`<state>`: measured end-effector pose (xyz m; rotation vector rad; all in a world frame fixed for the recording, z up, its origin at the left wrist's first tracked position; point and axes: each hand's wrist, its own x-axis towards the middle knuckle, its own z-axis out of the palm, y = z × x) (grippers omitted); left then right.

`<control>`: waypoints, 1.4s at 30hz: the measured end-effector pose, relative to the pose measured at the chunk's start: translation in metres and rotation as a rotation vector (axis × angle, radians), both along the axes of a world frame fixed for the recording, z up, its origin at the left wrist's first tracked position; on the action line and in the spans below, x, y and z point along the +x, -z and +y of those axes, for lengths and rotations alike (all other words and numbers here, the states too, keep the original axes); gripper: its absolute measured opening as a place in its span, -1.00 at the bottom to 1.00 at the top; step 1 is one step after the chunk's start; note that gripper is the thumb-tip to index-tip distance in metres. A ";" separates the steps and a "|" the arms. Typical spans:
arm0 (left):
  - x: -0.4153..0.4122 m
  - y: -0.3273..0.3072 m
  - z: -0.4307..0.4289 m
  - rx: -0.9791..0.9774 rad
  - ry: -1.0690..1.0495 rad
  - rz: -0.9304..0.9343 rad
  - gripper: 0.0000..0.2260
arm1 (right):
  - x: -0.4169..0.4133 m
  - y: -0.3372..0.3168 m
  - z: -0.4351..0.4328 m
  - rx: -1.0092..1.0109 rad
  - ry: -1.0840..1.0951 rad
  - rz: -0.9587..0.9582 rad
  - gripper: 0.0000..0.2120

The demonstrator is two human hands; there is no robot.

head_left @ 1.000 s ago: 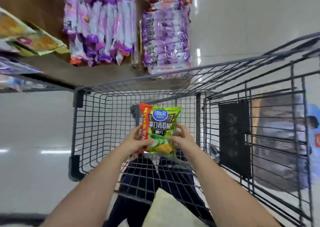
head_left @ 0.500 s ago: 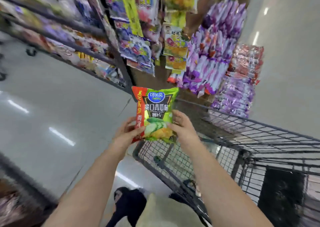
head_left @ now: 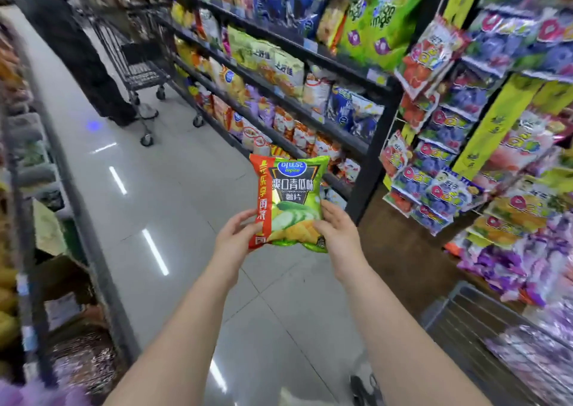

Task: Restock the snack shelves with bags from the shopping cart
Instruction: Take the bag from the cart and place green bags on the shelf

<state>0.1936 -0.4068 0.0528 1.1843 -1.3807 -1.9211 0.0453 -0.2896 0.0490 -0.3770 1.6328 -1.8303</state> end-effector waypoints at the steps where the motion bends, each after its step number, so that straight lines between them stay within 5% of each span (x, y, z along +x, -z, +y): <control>1: 0.004 -0.007 -0.019 -0.021 -0.019 0.009 -0.71 | 0.002 -0.010 -0.021 -0.007 -0.032 0.030 -0.60; 19: -0.077 -0.189 -0.393 -0.495 -0.193 0.157 -0.79 | -0.104 -0.190 -0.427 -0.342 -0.258 0.372 -0.50; 30: -0.146 -0.283 -0.659 -0.595 -0.217 0.207 -0.77 | -0.176 -0.288 -0.687 -0.397 -0.326 0.556 -0.49; 42: -0.200 -0.339 -0.935 -0.638 -0.036 0.317 -0.79 | -0.220 -0.349 -0.935 -0.381 -0.154 0.752 -0.48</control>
